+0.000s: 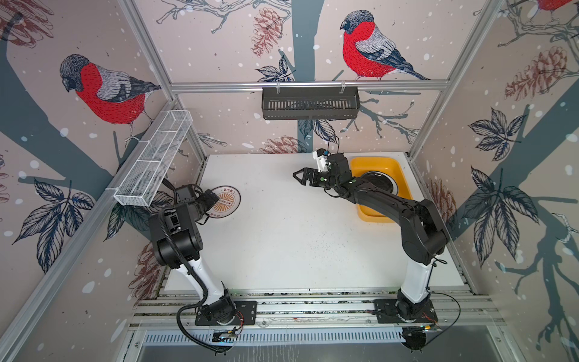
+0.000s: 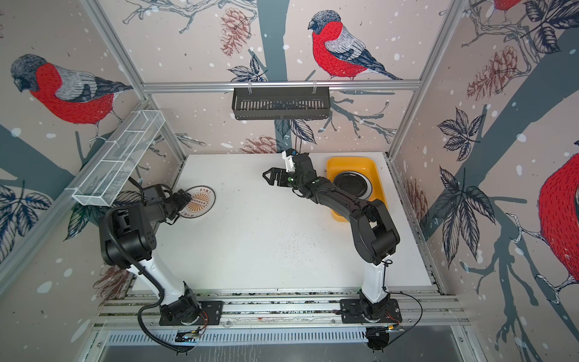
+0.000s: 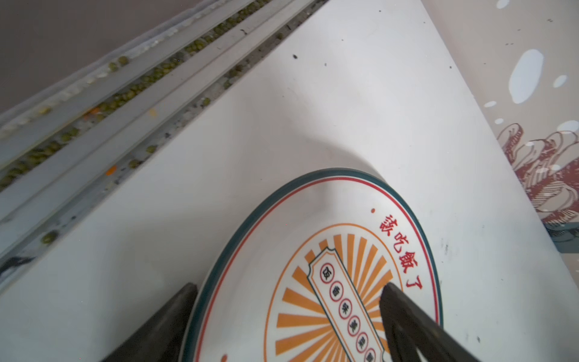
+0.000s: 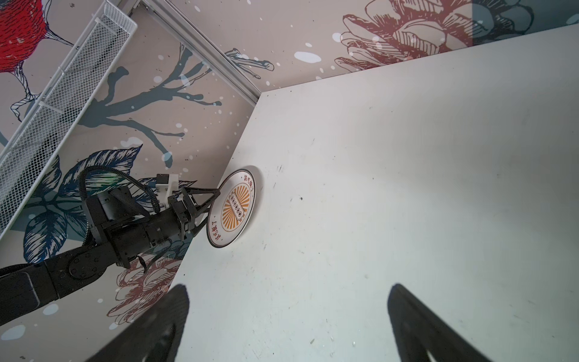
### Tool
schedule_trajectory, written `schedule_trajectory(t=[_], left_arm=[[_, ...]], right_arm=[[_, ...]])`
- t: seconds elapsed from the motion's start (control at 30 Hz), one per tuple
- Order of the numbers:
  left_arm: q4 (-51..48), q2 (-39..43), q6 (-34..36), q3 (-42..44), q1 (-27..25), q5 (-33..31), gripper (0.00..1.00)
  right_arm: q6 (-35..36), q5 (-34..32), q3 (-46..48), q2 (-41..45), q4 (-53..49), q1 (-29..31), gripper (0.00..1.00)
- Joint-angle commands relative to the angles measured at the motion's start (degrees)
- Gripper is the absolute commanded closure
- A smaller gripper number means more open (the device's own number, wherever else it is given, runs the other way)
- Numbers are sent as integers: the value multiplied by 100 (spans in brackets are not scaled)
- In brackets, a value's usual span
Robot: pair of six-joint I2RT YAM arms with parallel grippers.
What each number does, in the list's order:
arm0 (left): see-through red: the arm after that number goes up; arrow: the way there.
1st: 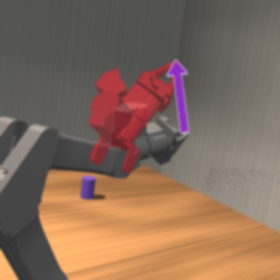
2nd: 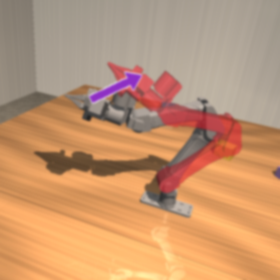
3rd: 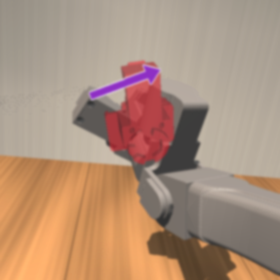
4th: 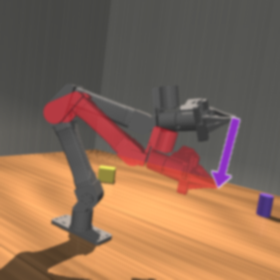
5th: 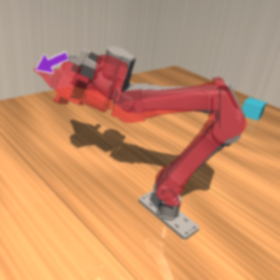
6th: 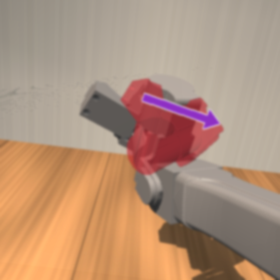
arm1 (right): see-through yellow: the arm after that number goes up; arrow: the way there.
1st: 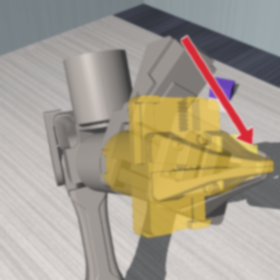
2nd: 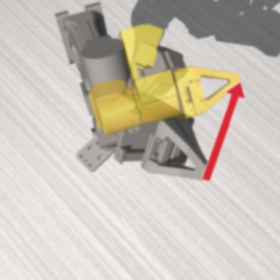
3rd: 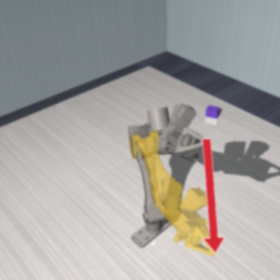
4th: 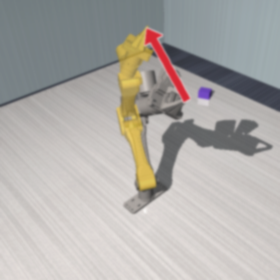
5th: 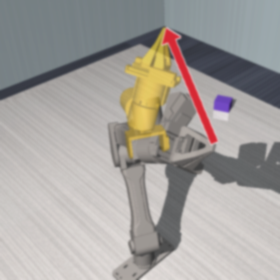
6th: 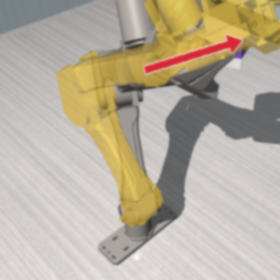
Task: Place the plates into the plastic bin on the countertop
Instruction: 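Pinch the sunburst plate's rim with the left gripper and tilt it upright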
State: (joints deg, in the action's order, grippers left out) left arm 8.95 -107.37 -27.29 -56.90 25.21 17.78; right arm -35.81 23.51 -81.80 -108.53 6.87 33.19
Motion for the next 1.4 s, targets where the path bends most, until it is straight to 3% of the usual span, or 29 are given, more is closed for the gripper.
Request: schedule_trajectory(t=[0.0,0.27,0.77,0.87,1.1,1.37], left_arm=[[-372,-115,369,4,-53,690,10],[-812,-518,979,-595,-642,986,14],[-136,-811,251,-523,-772,1256,38],[-96,-859,160,-528,-772,1246,47],[100,-882,-153,-447,-772,1098,79],[311,-752,-372,-277,-772,1312,95]], right_arm=[[110,-82,-73,-28,-72,-15,0],[109,-150,99,76,-37,-42,0],[136,-568,560,519,-103,-101,0],[136,-599,547,524,-116,-101,0],[145,-627,577,574,-169,-104,0],[110,-668,768,678,-99,-115,0]])
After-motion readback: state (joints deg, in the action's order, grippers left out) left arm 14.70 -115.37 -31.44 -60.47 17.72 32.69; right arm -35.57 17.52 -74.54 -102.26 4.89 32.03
